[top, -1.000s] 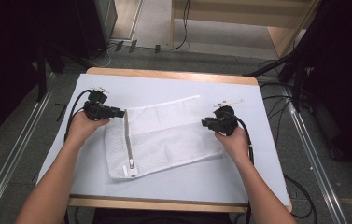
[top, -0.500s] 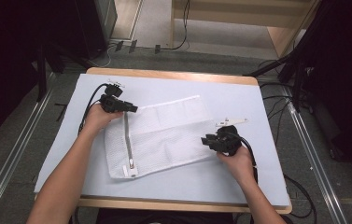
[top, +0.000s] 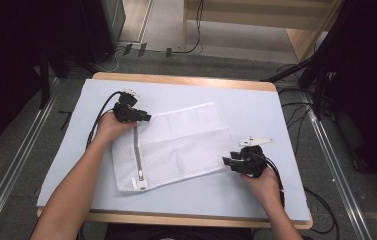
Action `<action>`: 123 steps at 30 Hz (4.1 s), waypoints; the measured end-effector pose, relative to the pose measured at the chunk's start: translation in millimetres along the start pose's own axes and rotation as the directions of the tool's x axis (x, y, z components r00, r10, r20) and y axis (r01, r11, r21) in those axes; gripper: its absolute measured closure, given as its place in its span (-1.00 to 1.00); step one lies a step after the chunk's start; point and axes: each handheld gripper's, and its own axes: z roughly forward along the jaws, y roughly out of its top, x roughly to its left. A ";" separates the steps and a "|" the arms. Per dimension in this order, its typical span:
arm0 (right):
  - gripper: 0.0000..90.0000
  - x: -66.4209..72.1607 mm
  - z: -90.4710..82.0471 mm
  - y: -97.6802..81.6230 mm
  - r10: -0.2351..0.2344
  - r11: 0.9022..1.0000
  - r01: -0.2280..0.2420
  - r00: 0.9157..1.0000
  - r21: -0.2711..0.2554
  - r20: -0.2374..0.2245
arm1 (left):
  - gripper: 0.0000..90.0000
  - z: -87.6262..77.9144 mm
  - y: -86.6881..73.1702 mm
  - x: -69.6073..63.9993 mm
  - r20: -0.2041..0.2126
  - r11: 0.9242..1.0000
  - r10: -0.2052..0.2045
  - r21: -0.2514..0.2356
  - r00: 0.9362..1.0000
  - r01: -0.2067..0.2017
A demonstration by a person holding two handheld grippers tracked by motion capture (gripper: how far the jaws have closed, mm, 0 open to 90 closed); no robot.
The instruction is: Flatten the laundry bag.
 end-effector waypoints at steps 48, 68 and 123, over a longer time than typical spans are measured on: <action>1.00 -73.6 44.1 63.2 0.073 0.997 -0.077 0.990 0.031 0.118 | 1.00 -50.8 -48.6 -9.8 0.057 0.983 -0.180 -0.011 0.982 0.181; 1.00 -88.0 98.2 116.1 0.066 0.996 -0.073 0.989 0.046 0.133 | 1.00 -76.0 -80.9 -47.7 0.085 0.987 -0.158 -0.013 0.984 0.159; 0.64 -3.1 68.5 55.4 0.024 1.000 -0.025 0.989 0.004 0.146 | 1.00 -10.1 -24.9 -21.2 0.011 0.989 -0.145 -0.015 0.989 0.145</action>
